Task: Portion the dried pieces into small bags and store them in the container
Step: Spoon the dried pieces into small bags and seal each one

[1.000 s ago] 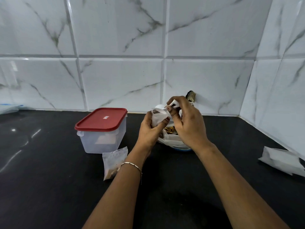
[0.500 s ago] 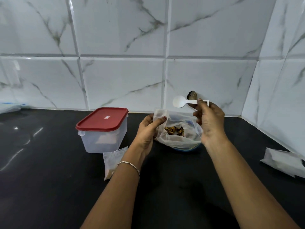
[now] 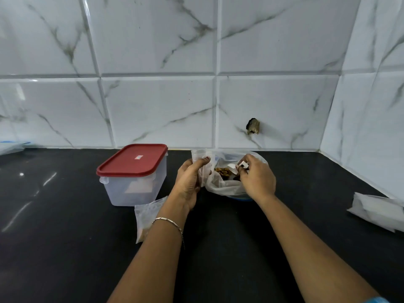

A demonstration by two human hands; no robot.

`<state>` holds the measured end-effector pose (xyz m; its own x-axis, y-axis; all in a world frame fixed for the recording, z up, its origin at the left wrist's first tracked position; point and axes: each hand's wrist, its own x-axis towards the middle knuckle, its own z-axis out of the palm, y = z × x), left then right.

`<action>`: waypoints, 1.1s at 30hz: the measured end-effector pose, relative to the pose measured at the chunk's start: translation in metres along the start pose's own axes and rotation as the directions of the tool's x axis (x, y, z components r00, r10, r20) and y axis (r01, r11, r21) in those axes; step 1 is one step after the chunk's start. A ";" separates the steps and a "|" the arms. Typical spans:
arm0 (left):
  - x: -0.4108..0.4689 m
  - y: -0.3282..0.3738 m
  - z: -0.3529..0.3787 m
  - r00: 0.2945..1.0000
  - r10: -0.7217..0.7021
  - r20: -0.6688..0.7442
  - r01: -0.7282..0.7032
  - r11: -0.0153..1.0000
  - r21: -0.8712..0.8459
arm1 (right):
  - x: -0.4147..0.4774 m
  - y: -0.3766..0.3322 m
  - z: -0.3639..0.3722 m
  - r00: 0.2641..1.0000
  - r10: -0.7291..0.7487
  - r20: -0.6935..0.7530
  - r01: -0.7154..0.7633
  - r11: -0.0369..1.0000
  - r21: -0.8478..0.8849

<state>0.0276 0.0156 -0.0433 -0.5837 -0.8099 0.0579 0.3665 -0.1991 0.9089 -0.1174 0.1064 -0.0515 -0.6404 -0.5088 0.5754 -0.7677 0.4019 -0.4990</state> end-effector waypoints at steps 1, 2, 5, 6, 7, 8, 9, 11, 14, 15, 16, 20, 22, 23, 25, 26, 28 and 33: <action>0.000 -0.001 -0.001 1.000 -0.007 -0.005 0.007 1.000 0.000 | 0.001 0.001 0.004 0.999 -0.025 0.022 0.026 0.999 -0.024; 0.000 -0.001 -0.001 1.000 -0.012 -0.011 0.012 1.000 -0.005 | 0.002 0.001 0.008 0.998 -0.040 0.051 0.043 0.998 -0.042; 0.000 -0.004 -0.002 1.000 -0.018 -0.017 0.018 1.000 -0.026 | 0.003 0.004 0.014 0.990 -0.039 0.134 0.041 0.999 -0.016; 0.000 -0.005 -0.002 1.000 -0.022 -0.015 0.021 0.999 -0.026 | 0.004 0.004 0.015 0.988 -0.031 0.154 0.029 0.999 0.016; -0.001 -0.005 -0.001 1.000 -0.027 -0.012 0.026 0.999 -0.028 | 0.005 0.004 0.016 0.985 -0.020 0.170 0.012 0.999 0.052; -0.002 -0.005 -0.001 0.999 -0.031 -0.009 0.031 0.999 -0.032 | 0.006 0.003 0.017 0.983 -0.005 0.182 -0.011 0.996 0.089; -0.003 -0.006 -0.001 0.999 -0.035 -0.003 0.035 0.999 -0.036 | 0.007 0.002 0.017 0.982 0.011 0.188 -0.036 0.991 0.129; -0.004 -0.006 -0.001 0.999 -0.041 0.007 0.042 0.998 -0.038 | 0.008 0.000 0.018 0.981 0.057 0.187 -0.096 0.973 0.209; -0.004 -0.006 -0.003 0.999 -0.041 0.018 0.042 0.998 -0.038 | 0.009 -0.004 0.015 0.963 0.163 0.213 -0.219 0.936 0.274; -0.004 -0.006 -0.003 0.999 -0.040 0.025 0.041 0.998 -0.044 | 0.009 -0.005 0.013 0.951 0.204 0.232 -0.268 0.918 0.292; -0.004 -0.007 -0.003 0.999 -0.042 0.034 0.044 0.998 -0.052 | 0.010 -0.005 0.012 0.935 0.247 0.256 -0.322 0.892 0.316; -0.004 -0.008 -0.001 0.997 -0.049 0.067 0.054 0.995 -0.082 | 0.012 -0.006 0.011 0.869 0.351 0.350 -0.482 0.764 0.430; -0.004 -0.009 -0.001 0.994 -0.047 0.096 0.056 0.994 -0.099 | 0.012 -0.008 0.010 0.846 0.360 0.394 -0.523 0.706 0.478; -0.004 -0.009 -0.001 0.993 -0.043 0.111 0.055 0.993 -0.108 | 0.012 -0.008 0.010 0.836 0.365 0.409 -0.539 0.686 0.489; -0.004 -0.010 -0.001 0.991 -0.036 0.129 0.049 0.994 -0.102 | 0.011 -0.011 0.007 0.811 0.387 0.440 -0.578 0.649 0.495; -0.004 -0.011 -0.002 0.991 -0.034 0.131 0.046 0.995 -0.089 | 0.010 -0.012 0.005 0.794 0.395 0.461 -0.601 0.620 0.504; -0.004 -0.011 -0.002 0.990 -0.033 0.137 0.043 0.997 -0.071 | 0.008 -0.015 0.000 0.765 0.409 0.497 -0.640 0.565 0.520; -0.002 -0.012 -0.003 0.989 -0.036 0.140 0.046 0.997 -0.068 | 0.007 -0.017 0.001 0.716 0.423 0.555 -0.698 0.412 0.585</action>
<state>0.0264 0.0186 -0.0558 -0.6926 -0.7166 0.0824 0.3877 -0.2736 0.8802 -0.1084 0.0951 -0.0398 -0.7708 -0.6168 -0.1595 0.1437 0.0756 -0.9867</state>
